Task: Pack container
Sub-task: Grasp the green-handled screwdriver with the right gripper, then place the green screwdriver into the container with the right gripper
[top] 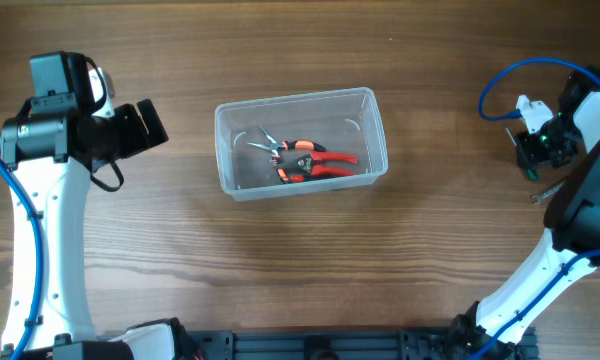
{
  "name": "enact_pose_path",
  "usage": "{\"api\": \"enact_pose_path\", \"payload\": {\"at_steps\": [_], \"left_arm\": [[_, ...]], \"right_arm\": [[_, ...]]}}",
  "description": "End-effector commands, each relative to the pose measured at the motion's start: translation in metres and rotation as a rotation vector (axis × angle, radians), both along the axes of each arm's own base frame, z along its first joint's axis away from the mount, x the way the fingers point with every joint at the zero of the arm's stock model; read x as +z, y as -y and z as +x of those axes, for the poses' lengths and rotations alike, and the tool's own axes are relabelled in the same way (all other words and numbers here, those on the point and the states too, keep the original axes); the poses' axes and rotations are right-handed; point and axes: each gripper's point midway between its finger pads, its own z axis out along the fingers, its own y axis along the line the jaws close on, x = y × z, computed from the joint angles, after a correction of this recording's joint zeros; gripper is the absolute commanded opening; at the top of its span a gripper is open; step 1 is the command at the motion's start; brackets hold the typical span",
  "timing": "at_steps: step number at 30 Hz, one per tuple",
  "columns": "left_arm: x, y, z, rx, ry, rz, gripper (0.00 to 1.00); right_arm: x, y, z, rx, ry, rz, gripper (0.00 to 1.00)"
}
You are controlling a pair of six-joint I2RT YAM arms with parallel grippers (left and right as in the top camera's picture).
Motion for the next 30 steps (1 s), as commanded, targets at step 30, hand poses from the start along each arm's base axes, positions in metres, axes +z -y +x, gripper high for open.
{"api": "enact_pose_path", "payload": {"at_steps": [30], "left_arm": [[-0.003,0.003,-0.005,0.001,-0.024,-0.011,1.00]], "right_arm": [[0.223,-0.330,0.040,0.942,0.549,0.006,0.04]]}}
